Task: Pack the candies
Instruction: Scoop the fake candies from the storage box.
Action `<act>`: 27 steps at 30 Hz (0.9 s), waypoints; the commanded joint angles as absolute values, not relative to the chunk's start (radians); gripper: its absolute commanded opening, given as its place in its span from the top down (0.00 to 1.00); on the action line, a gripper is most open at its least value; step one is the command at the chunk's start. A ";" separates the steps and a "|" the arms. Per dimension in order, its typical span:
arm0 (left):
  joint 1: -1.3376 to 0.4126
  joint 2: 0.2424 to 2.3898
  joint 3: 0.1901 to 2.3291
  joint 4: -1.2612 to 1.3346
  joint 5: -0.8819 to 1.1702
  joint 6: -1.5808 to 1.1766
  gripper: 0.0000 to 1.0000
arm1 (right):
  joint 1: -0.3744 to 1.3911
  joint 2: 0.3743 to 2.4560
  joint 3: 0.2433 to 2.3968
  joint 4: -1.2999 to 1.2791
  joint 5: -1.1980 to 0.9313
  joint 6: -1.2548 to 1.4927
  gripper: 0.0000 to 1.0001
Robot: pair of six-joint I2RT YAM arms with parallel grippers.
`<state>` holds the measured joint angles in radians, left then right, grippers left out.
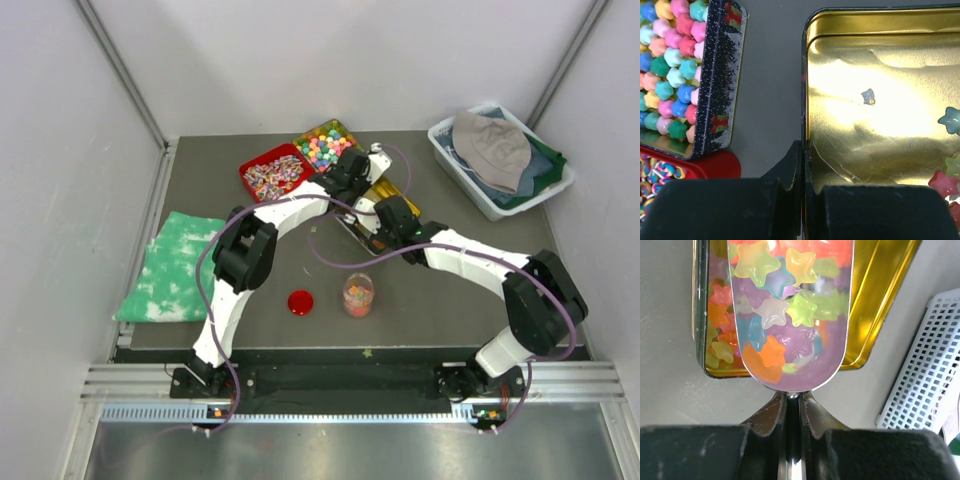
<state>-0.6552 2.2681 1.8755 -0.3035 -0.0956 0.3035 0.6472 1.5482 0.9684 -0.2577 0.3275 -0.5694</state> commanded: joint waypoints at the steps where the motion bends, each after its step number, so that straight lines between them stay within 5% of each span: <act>1: -0.644 2.275 1.852 -0.229 -0.049 0.258 1.00 | 0.658 1.493 0.994 -0.236 0.331 -0.580 1.00; 20: -0.643 2.261 1.772 -0.181 0.058 0.192 0.97 | 0.664 1.568 1.045 -0.282 0.365 -0.624 1.00; 27: -0.641 2.269 1.772 -0.178 0.086 0.183 0.86 | 0.664 1.574 1.052 -0.299 0.371 -0.624 1.00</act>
